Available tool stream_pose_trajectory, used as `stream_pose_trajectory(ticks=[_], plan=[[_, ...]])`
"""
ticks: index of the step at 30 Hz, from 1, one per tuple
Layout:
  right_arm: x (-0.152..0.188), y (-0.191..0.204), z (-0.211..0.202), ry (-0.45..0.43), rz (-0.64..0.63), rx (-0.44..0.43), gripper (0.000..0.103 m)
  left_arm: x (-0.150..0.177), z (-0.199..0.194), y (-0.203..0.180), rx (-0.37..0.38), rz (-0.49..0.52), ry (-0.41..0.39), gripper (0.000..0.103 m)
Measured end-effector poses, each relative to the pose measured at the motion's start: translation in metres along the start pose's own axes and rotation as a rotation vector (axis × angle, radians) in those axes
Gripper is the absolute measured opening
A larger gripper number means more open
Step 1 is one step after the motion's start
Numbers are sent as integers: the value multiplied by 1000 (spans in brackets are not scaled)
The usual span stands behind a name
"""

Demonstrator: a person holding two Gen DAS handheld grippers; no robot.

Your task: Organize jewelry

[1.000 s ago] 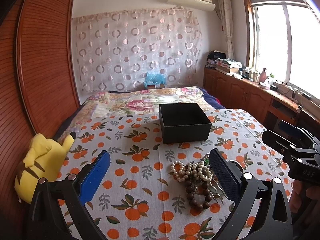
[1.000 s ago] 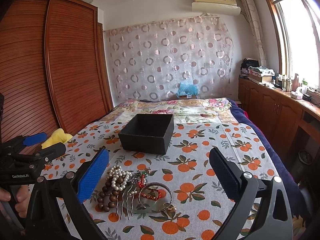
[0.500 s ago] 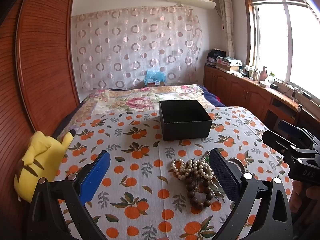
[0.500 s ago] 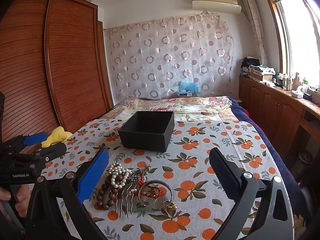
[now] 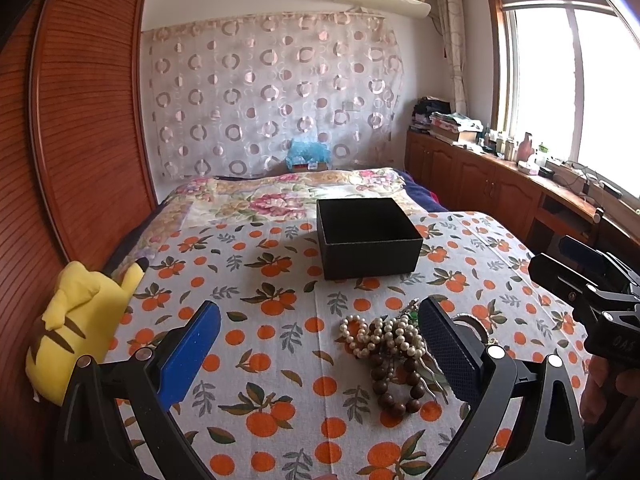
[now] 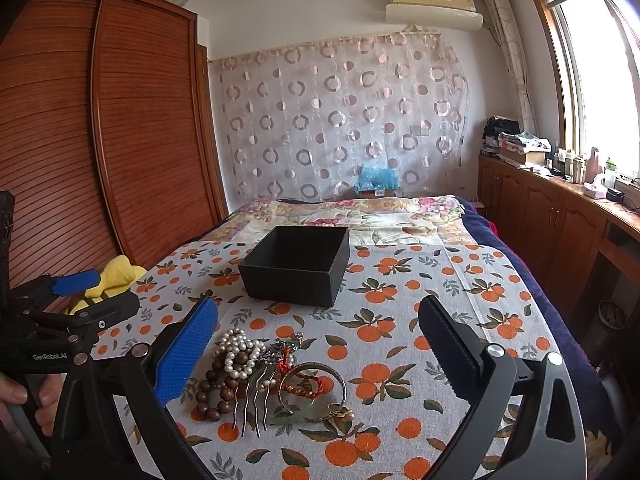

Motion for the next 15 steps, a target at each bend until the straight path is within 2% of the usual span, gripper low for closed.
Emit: stream_pose_trajectory(ticks=[6,15], plan=[[0,0,0,-1,1,1,100,3,3,-1,1,1,3,96],[2,-2,1,15,-4,-21,100,16,28,-5,25,0,55,96]])
Point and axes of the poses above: each gripper's, at about its wrist camera, not at the fingertips, and z roughly the way its jaws point, y to its left, x to its underside, the point moved 10 cm from there along z, roughly the way its jaws point, and after that the axes turned 13 degrees about y, right-handed, at the moved point
